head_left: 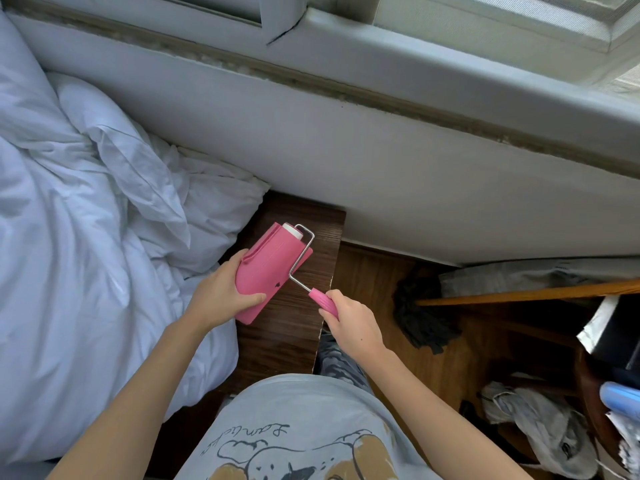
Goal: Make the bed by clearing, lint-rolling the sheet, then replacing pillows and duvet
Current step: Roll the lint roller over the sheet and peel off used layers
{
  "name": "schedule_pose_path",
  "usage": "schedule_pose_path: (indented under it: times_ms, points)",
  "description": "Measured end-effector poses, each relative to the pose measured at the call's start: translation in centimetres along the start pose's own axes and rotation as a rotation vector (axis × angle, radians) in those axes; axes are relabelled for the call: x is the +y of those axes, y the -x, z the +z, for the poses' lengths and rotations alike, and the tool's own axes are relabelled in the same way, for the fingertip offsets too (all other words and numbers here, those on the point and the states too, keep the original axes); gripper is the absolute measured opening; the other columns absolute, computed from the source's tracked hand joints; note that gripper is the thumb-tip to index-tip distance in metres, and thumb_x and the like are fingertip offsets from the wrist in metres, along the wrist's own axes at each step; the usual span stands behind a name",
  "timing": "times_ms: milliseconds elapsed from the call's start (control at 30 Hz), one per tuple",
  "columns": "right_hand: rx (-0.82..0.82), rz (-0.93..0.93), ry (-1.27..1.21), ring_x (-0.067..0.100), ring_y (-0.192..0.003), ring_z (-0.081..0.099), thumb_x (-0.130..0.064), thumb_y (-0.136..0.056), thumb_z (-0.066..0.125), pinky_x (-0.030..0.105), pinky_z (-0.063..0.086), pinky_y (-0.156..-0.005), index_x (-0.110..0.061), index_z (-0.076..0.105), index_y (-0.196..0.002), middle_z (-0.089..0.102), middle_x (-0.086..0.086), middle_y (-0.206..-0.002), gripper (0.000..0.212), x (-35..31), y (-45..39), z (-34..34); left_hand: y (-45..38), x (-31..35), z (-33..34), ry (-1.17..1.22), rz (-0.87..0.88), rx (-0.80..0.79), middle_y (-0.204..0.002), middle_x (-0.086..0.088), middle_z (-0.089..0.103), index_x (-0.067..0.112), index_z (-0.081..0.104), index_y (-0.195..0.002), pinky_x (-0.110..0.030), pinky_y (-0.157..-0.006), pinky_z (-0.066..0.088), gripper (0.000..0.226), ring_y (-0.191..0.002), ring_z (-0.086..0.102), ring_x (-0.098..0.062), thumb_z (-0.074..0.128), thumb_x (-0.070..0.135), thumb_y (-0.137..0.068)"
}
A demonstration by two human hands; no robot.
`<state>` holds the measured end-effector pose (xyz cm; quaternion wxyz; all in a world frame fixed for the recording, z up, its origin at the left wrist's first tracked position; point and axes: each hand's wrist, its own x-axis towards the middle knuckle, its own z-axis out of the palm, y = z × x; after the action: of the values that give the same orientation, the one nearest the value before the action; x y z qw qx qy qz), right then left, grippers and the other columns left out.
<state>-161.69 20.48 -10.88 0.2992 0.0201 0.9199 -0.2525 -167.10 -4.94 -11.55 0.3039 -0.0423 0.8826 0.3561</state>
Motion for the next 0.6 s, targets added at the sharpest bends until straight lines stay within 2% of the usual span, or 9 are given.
schedule_pose_path:
  times_ms: [100, 200, 400, 500, 600]
  points:
    - [0.02, -0.006, 0.004, 0.009, -0.095, 0.063, -0.038, -0.096, 0.053, 0.016, 0.045, -0.08, -0.022, 0.05, -0.129, 0.064, -0.005, -0.115, 0.037, 0.1, 0.0, -0.1, 0.2, -0.1, 0.2, 0.039, -0.001, 0.0, -0.127, 0.007, 0.051, 0.033, 0.025, -0.147, -0.04, -0.084, 0.053, 0.093, -0.106, 0.056, -0.017, 0.08, 0.045, -0.073]
    - [0.019, -0.015, 0.011, 0.01, -0.095, 0.062, -0.037, -0.096, 0.053, 0.016, 0.044, -0.079, -0.021, 0.05, -0.129, 0.064, -0.005, -0.115, 0.036, 0.4, 0.2, -0.1, 0.4, 0.1, 0.6, 0.054, 0.008, 0.015, -0.123, 0.01, 0.048, 0.031, 0.026, -0.147, -0.038, -0.084, 0.052, 0.091, -0.105, 0.053, -0.015, 0.081, 0.04, -0.075]
    - [0.11, 0.086, -0.065, 0.005, -0.078, 0.055, -0.035, -0.096, 0.055, 0.011, 0.039, -0.063, -0.02, 0.051, -0.125, 0.065, -0.004, -0.106, 0.032, 2.0, -0.2, -0.1, 1.7, -1.2, 1.5, 0.038, -0.001, 0.022, -0.118, 0.012, 0.048, 0.033, 0.027, -0.146, -0.03, -0.076, 0.048, 0.09, -0.1, 0.051, -0.011, 0.081, 0.036, -0.074]
    - [0.16, 0.145, -0.086, 0.006, -0.076, 0.055, -0.033, -0.096, 0.055, 0.019, 0.048, -0.067, -0.019, 0.052, -0.123, 0.063, -0.006, -0.099, 0.03, 3.1, -0.5, -0.1, 1.9, -1.7, 2.5, 0.011, -0.006, 0.031, -0.116, 0.014, 0.048, 0.032, 0.03, -0.145, -0.026, -0.072, 0.044, 0.088, -0.098, 0.05, -0.009, 0.082, 0.035, -0.073]
    - [0.185, 0.199, -0.098, 0.006, -0.074, 0.055, -0.032, -0.096, 0.056, 0.022, 0.05, -0.068, -0.018, 0.052, -0.122, 0.057, -0.009, -0.092, 0.03, 4.1, -1.1, 0.1, 1.3, -2.1, 3.7, -0.048, -0.006, 0.031, -0.118, 0.01, 0.052, 0.03, 0.032, -0.143, -0.026, -0.071, 0.042, 0.086, -0.098, 0.051, -0.01, 0.08, 0.039, -0.073]
